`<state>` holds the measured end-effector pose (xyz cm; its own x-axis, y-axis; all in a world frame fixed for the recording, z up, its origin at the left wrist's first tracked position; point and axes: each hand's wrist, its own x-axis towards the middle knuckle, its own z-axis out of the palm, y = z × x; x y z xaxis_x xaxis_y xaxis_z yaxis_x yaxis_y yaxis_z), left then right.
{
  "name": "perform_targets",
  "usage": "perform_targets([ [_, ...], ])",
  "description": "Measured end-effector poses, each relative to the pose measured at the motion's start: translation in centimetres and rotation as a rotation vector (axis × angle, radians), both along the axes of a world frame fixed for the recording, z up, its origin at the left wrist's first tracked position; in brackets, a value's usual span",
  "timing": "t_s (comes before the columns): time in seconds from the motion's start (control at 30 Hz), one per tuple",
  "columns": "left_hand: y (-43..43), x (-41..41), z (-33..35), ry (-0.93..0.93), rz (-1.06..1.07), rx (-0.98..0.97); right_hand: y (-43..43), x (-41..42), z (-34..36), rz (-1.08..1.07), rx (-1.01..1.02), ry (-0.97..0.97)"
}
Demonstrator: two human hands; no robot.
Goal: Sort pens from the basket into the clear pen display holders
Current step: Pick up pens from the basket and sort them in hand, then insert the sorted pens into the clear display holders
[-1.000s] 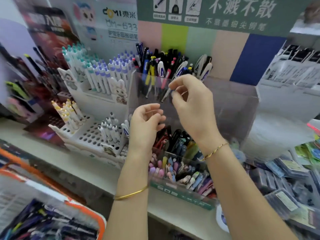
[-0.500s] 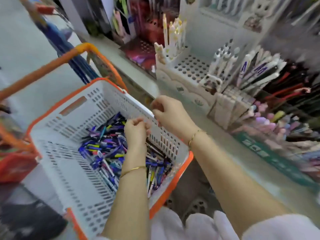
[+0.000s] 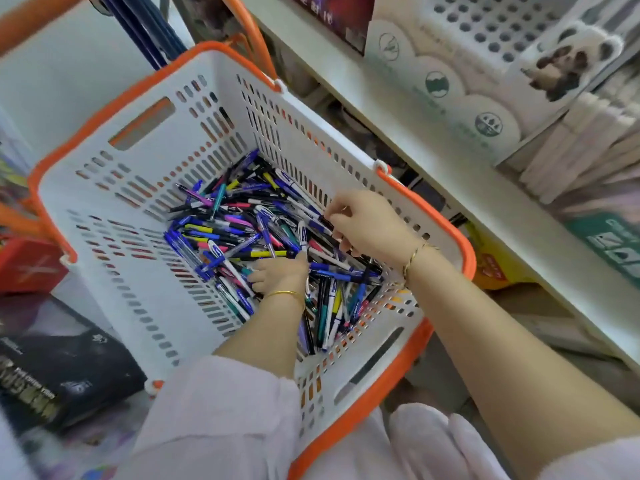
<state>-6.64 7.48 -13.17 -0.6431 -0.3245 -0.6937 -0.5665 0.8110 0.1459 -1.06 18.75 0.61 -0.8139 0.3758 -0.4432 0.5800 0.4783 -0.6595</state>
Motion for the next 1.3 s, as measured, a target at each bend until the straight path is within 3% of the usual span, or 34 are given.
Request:
perform_targets([
  [0.13, 1.0, -1.8, -0.8, 0.045, 0.0, -0.015, 0.3, 0.1, -0.8, -0.029, -0.001, -0.019],
  [0.47, 1.8, -4.6, -1.0, -0.046, -0.11, -0.067, 0.3, 0.3, -1.6, -0.099, -0.02, -0.006],
  [0.63, 0.9, -5.3, -1.8, 0.031, 0.046, -0.008, 0.3, 0.4, -1.7, -0.116, -0.028, 0.007],
  [1.03, 1.1, -4.4, -2.3, 0.122, 0.079, 0.163, -0.8, 0.0, -1.9, -0.076, -0.02, -0.006],
  [1.17, 0.8, -4.0, -2.1, 0.1, 0.205, 0.292, -0.9, -0.1, -1.9, -0.067, -0.02, -0.013],
  [1.3, -0.2, -3.3, -1.1, 0.081, 0.192, 0.339, -1.1, -0.1, -1.5, -0.058, -0.023, -0.01],
])
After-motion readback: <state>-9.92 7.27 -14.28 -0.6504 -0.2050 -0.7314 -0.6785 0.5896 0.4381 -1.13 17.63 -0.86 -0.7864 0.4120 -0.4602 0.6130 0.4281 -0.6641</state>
